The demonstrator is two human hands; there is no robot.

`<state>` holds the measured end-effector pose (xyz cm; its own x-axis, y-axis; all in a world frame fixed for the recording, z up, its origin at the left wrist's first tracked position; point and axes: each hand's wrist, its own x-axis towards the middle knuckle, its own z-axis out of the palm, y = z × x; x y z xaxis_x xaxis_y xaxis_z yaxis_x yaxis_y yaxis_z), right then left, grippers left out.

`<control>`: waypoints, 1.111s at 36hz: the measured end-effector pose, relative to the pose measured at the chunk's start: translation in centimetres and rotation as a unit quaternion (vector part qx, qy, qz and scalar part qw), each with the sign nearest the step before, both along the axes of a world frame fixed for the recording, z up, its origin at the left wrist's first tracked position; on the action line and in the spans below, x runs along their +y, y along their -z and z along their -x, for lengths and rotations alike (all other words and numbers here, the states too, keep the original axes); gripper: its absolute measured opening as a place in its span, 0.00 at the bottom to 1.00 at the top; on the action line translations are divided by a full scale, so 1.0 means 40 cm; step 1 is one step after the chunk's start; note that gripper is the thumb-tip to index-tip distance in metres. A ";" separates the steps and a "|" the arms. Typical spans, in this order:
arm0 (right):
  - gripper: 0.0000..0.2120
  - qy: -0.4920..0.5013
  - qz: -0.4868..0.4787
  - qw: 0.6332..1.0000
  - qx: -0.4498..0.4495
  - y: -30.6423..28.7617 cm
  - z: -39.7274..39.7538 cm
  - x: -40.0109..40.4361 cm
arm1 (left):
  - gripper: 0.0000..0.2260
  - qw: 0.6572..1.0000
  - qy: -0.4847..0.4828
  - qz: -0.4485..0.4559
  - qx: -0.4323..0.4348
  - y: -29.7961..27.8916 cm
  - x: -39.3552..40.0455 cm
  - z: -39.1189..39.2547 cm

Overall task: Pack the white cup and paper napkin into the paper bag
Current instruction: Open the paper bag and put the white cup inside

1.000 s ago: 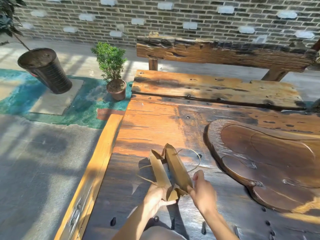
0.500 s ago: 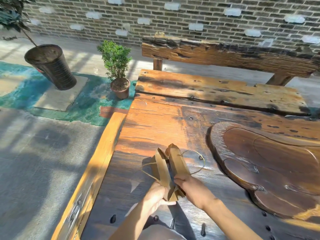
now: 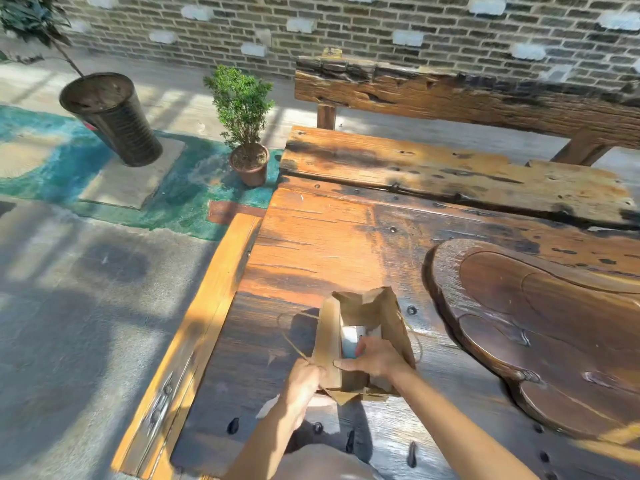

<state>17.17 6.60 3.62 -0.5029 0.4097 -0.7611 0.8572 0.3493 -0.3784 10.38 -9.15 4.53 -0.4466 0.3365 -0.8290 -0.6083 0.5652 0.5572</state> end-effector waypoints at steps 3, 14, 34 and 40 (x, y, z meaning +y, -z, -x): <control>0.28 -0.067 -0.015 0.997 -0.037 -0.002 0.004 -0.019 | 0.09 0.998 0.000 0.043 0.034 -0.013 -0.001 -0.003; 0.36 -0.077 0.076 0.994 -0.016 0.022 0.013 -0.043 | 0.17 0.949 0.205 0.142 0.194 -0.062 0.056 -0.029; 0.24 0.087 0.111 0.986 -0.091 0.026 0.013 0.113 | 0.11 0.961 0.154 0.099 0.205 -0.040 0.024 0.006; 0.19 0.036 0.111 0.980 -0.161 0.016 0.045 0.140 | 0.09 0.946 0.213 0.104 0.223 -0.034 0.014 0.015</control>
<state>15.36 12.22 2.98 -0.1988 0.2422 -0.9497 0.9638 0.2242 -0.1446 9.76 -8.59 5.89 -0.6283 0.4142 -0.6586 -0.0323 0.8319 0.5540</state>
